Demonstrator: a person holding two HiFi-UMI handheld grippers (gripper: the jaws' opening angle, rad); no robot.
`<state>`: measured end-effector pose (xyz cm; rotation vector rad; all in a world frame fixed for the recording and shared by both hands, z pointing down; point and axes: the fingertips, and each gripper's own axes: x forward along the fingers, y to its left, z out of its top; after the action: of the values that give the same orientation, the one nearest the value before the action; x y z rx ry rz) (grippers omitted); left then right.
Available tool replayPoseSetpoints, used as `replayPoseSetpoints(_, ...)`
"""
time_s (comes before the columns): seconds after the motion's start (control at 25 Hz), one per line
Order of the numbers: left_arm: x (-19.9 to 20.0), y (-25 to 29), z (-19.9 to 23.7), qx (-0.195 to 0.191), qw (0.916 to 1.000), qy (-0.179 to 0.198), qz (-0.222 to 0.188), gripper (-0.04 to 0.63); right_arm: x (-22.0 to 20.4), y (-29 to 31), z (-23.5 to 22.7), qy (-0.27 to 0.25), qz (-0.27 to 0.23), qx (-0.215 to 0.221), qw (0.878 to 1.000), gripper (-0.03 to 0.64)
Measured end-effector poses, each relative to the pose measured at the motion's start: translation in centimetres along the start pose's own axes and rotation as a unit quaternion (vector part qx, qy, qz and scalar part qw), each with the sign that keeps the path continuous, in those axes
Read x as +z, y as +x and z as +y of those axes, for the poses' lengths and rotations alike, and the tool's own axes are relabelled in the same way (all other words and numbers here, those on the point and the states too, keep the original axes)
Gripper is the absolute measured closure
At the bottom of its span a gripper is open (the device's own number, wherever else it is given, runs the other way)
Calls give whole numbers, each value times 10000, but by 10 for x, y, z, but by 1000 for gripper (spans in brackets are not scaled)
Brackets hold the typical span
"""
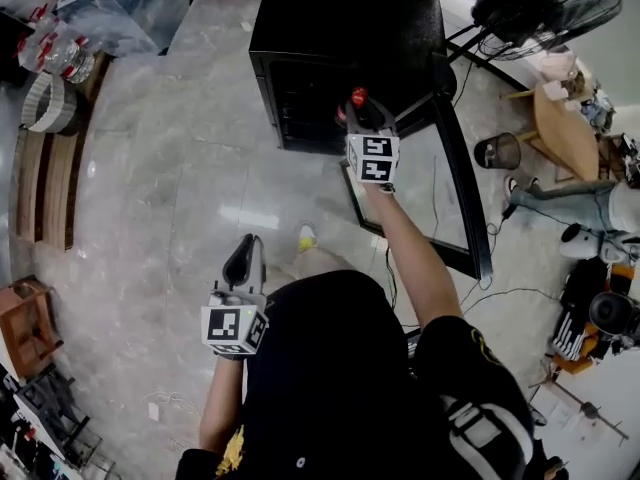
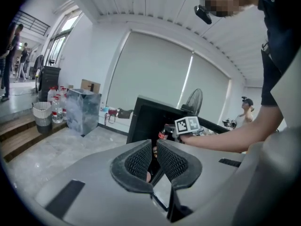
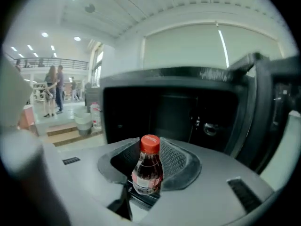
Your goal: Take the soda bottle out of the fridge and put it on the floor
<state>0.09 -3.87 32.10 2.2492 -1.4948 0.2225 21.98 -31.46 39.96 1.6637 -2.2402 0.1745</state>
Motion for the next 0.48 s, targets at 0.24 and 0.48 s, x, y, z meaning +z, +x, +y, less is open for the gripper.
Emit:
replayPoseSetpoints(0.24, 5, -3, 10, 78, 9989, 436, -181, 544, 33, -93, 32, 15, -249, 565, 9981, 500)
replayPoseSetpoints(0.48, 26, -6, 12, 0, 9964, 764, -365, 543, 63, -155, 51, -6, -451, 778, 9960, 500)
